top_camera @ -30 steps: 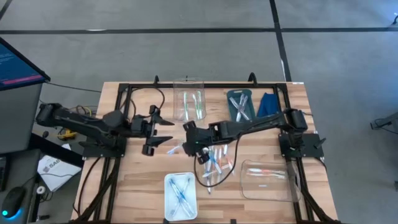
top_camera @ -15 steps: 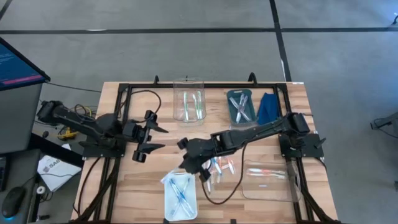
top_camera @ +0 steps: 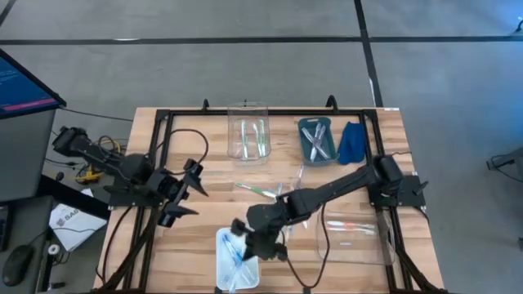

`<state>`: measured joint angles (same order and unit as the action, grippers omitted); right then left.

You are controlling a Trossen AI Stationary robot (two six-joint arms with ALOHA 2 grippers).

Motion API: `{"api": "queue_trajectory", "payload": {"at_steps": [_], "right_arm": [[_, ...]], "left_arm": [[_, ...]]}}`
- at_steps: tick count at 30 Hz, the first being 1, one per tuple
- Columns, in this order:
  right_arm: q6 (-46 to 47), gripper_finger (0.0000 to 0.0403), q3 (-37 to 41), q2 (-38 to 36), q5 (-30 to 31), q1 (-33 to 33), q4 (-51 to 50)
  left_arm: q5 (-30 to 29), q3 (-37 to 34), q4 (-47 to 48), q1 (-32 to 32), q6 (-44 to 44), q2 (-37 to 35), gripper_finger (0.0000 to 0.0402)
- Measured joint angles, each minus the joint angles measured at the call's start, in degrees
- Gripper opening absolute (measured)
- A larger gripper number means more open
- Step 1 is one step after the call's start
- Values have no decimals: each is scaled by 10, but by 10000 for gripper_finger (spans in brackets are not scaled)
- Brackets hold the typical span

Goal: Pick & Place Toothbrushes
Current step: Put the blue toothbrush into the white bin

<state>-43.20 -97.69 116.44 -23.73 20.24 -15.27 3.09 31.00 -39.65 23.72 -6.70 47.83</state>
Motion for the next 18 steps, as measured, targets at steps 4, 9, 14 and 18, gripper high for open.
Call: {"api": "queue_trajectory", "payload": {"at_steps": [4,9,14,18], "right_arm": [[-37,0,0,32,-13,9,36],[-68,0,-1,75,-19,-1,77],[-78,0,-3,91,-89,-27,87],[-54,0,-4,89,-110,-37,92]], "left_arm": [[2,0,-13,36,1,0,218],[3,0,-20,62,-7,0,218],[0,0,-20,65,-8,0,218],[-1,0,-19,65,-8,0,218]]}}
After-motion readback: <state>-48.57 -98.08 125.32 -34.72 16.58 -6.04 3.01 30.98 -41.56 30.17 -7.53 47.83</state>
